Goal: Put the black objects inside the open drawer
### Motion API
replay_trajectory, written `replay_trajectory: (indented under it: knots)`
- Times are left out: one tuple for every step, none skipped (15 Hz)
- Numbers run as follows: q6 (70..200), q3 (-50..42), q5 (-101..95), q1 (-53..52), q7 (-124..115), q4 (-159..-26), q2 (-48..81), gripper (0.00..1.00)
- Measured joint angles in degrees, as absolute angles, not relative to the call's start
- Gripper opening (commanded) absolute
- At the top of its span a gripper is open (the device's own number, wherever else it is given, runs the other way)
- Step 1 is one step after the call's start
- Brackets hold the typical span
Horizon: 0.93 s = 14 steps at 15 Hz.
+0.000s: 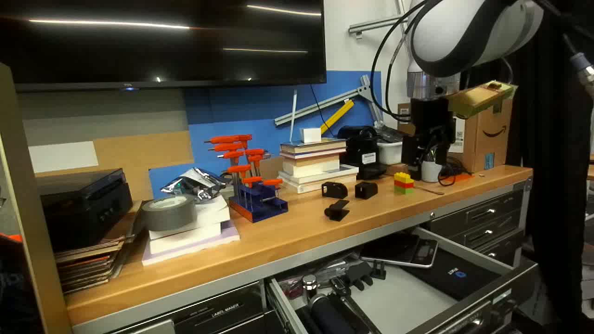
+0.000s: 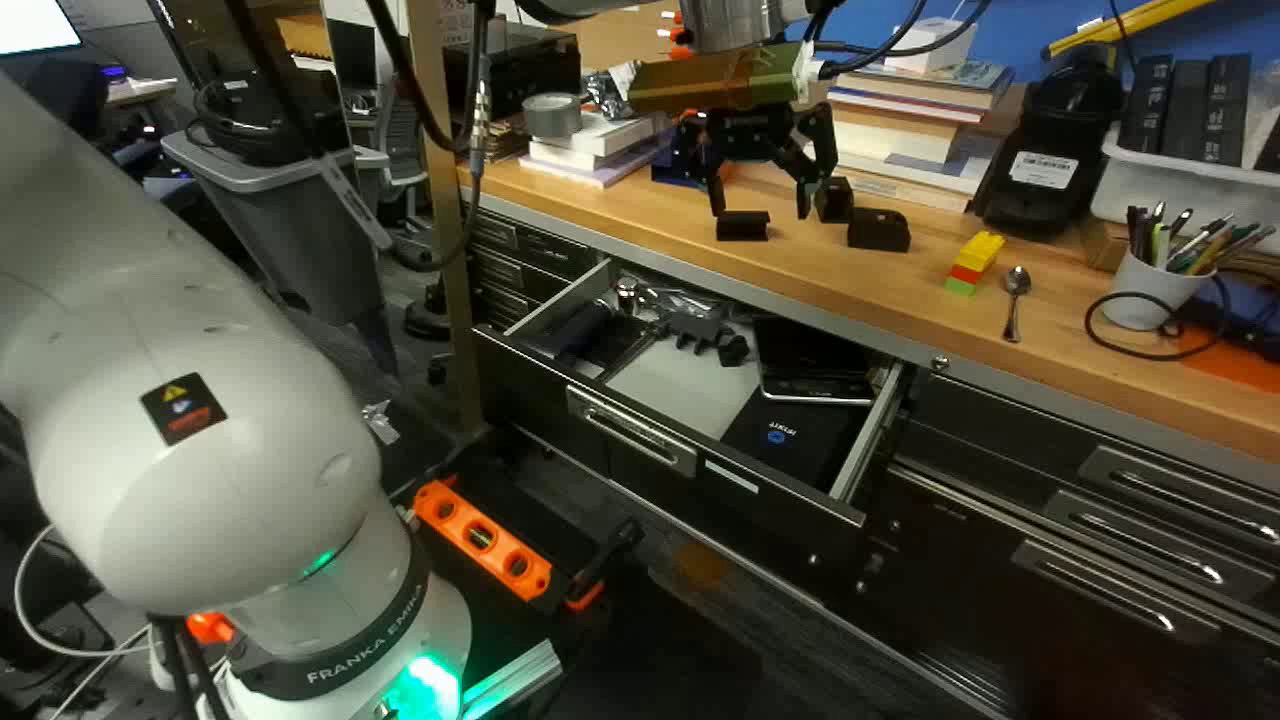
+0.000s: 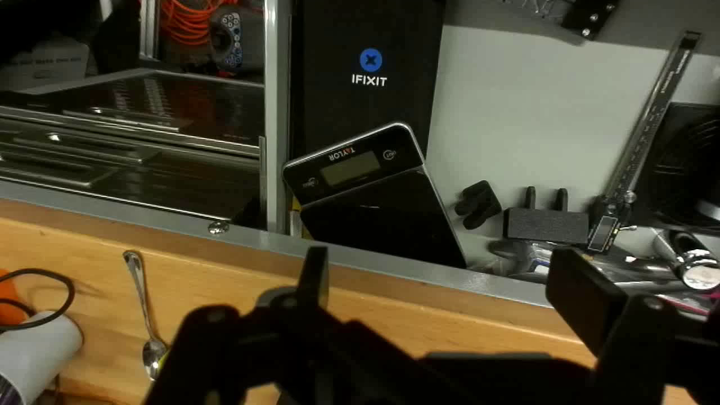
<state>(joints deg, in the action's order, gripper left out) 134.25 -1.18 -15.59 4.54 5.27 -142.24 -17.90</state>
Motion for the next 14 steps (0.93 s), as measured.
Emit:
replay_trajectory:
  knots:
    - [134.2,-1.2,-15.6,4.5,5.3,-141.9,-17.9,1.00]
    - [134.2,-1.2,-15.6,4.5,5.3,-141.5,-18.0,1.00]
    - [134.2,-1.2,-15.6,4.5,5.3,-141.3,-18.1,1.00]
    - [134.2,-1.2,-15.6,4.5,5.3,-141.3,-18.1,1.00]
    - [134.2,-1.2,-15.6,4.5,5.3,-141.3,-18.1,1.00]
    - [134.2,-1.2,-15.6,4.5,5.3,-141.3,-18.1,1.00]
    - [134.2,-1.2,-15.6,4.5,5.3,-141.3,-18.1,1.00]
    - [134.2,-1.2,-15.6,4.5,5.3,-141.5,-17.9,1.00]
    - [134.3,-1.2,-15.6,4.5,4.5,-141.4,-17.6,1.00]
    - [134.7,-1.1,-15.7,4.5,3.4,-141.3,-17.2,1.00]
    - [135.6,-1.1,-15.7,4.5,1.7,-140.8,-16.4,1.00]
    - [136.7,-1.0,-15.7,4.5,-0.2,-140.0,-15.3,1.00]
    - [137.7,-0.9,-15.7,4.5,-2.6,-138.9,-14.0,1.00]
    - [138.7,-0.7,-15.7,4.5,-4.9,-137.5,-12.3,1.00]
